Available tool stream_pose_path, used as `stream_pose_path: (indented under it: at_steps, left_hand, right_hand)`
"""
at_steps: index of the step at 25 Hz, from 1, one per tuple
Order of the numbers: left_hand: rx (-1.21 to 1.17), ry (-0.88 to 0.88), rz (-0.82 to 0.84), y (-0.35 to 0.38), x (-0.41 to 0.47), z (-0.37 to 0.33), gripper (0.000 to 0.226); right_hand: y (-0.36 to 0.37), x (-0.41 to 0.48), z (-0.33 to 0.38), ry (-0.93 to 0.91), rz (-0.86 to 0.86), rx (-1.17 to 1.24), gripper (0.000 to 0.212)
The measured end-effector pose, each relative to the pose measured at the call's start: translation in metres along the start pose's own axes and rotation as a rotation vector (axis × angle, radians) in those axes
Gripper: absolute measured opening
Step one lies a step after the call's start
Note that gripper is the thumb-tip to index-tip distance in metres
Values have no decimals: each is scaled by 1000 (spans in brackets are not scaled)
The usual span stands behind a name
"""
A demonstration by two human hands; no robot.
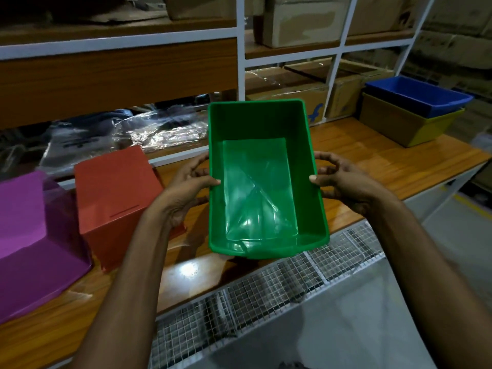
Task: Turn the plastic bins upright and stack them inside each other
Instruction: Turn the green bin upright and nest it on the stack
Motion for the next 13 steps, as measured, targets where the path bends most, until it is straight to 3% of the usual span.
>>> stream_pose_path:
  at_steps: [3, 7, 13]
  left_hand:
    - [31, 86, 33, 18, -5, 11, 80]
    - [70, 210, 68, 58, -9, 17, 80]
    - [73, 240, 172, 139, -21, 18, 79]
  right_hand:
    - [-18, -30, -5, -119, -137, -94, 51]
    - [-43, -76, -9, -253, -279, -226, 55]
    - [-96, -145, -10, -282, -502, -296, 56]
Point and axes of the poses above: each hand's wrist, its own x-axis towards the middle knuckle, its own y-axis out of the palm, z = x × y, the point moved 5 cm from there along x, towards the middle knuckle, and after that the axes turned 11 degrees about -y, right-handed, at the moved point
